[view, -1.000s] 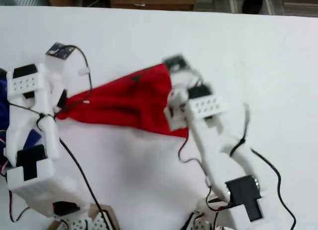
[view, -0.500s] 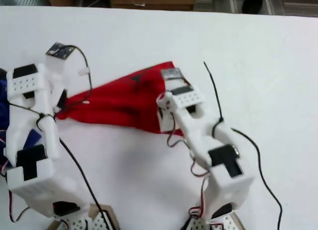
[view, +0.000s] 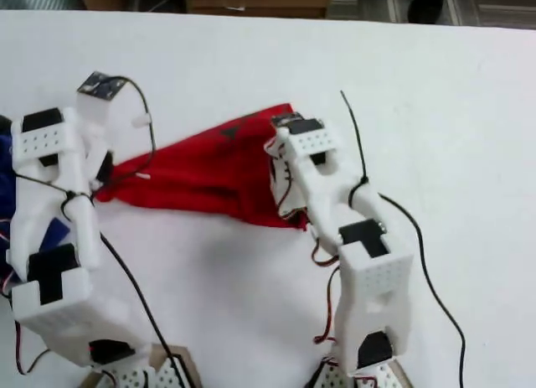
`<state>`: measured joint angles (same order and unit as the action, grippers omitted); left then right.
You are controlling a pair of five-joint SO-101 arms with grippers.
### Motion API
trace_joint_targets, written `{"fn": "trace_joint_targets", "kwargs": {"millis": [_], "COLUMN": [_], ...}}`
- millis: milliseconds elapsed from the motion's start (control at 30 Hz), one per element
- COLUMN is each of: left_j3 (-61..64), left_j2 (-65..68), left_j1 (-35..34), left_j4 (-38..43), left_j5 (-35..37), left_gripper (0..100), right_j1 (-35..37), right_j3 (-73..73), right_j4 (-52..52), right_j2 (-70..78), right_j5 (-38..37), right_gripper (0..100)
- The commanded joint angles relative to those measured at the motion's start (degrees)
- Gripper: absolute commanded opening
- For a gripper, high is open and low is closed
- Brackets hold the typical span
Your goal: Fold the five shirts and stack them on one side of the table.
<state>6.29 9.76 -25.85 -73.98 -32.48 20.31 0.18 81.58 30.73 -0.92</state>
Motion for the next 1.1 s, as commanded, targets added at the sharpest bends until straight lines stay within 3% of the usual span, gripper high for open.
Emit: {"fn": "trace_joint_targets", "kwargs": {"millis": [0,200,433,600,800,1067], "left_j3": [-1.19,2.42,2.51,-9.36,-23.96,-28.62], "left_j2": [-0.44,-0.44,-1.05,-6.24,-18.64,-37.80], "left_j1": [0.00,0.35,3.78,9.14,15.56,16.53], "left_j4": [-0.70,-0.26,-2.55,-11.52,-21.36,-22.24], "left_j5": [0.09,0.09,0.53,0.00,0.18,-0.09], "left_gripper": [3,3,3,3,3,3], "right_j1": [-1.89,-7.08,-14.29,-13.93,-16.31,-21.14], "right_j3": [-0.53,-0.09,-1.32,-8.09,-19.16,-32.26], "right_j4": [0.04,0.22,1.89,-1.63,-1.63,0.75], "right_j2": [-5.49,-24.40,-33.10,-39.25,-43.82,-52.70], "right_j5": [-3.60,-10.73,-12.13,-18.99,-19.25,-19.60], "right_gripper": [2.2,2.2,2.2,2.2,2.2,2.2]}}
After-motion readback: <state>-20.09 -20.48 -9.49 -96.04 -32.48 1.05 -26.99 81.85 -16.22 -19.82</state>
